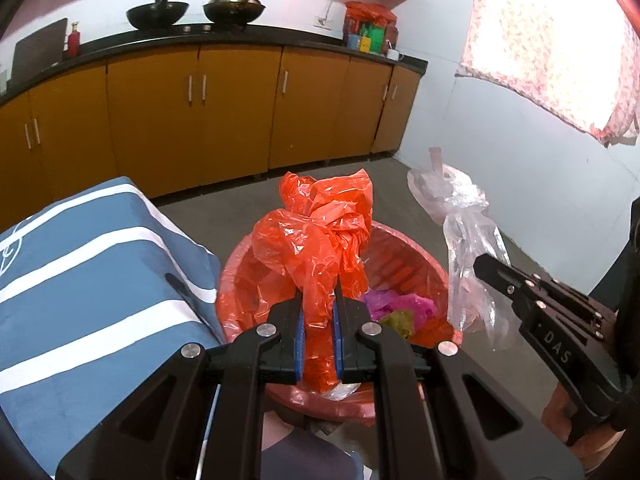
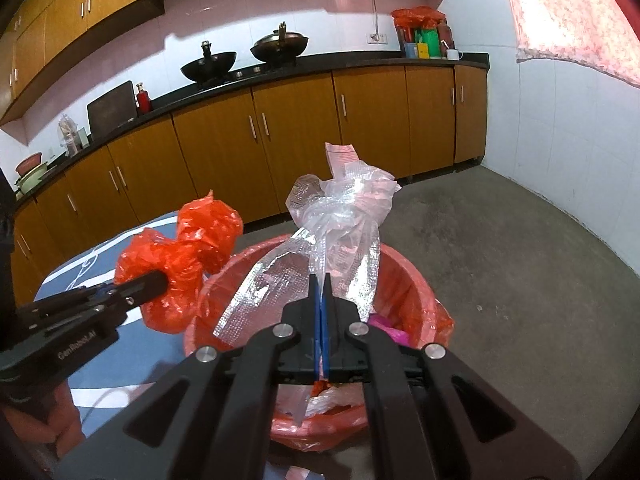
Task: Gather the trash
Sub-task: 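Open both tools to drop the red and clear bags into the basket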
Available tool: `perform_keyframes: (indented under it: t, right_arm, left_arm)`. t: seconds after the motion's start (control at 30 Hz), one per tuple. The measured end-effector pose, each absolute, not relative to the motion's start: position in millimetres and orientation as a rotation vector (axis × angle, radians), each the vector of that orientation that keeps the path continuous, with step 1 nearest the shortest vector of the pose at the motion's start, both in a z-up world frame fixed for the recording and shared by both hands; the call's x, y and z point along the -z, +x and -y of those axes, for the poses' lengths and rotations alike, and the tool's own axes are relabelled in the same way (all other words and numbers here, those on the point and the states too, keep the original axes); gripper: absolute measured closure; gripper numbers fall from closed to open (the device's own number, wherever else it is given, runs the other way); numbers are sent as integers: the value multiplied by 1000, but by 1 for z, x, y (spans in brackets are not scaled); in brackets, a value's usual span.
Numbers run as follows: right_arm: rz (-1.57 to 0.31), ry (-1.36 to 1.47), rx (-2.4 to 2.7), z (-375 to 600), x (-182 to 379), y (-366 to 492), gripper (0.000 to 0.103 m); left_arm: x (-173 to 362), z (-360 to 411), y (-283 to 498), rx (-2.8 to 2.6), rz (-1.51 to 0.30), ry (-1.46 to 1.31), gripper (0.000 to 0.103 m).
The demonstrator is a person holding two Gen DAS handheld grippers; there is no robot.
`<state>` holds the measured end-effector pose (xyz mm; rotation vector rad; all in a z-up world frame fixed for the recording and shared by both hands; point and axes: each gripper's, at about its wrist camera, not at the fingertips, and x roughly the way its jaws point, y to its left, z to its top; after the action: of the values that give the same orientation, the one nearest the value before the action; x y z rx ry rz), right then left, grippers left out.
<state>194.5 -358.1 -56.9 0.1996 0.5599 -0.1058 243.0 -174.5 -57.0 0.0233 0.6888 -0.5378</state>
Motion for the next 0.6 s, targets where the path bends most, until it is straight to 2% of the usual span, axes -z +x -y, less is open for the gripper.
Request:
perform_keyframes:
  t: [0.3,0.37,0.4,0.43,0.5,0.6]
  right_arm:
    - [-567,209,103,362,64,209,99]
    - [-570,216,97,363,67,211,96]
    - [-576,219,93,363,68,212,95]
    - [-580,222,87,363,71,212,90]
    - [-582,220,89,363,73,212,82]
    - [-584,221,94,364,75,208,79]
  left_arm:
    - [71,188,255,555,-721,37,91]
    - [75,187,257,556,-730,28,83]
    - [76,186,259,555,-734,21,74]
    - [77,187,259,549,-735,20,61]
    - [79,185,260,539,-737,14,58]
    - [80,178,260,520,-744,9,58]
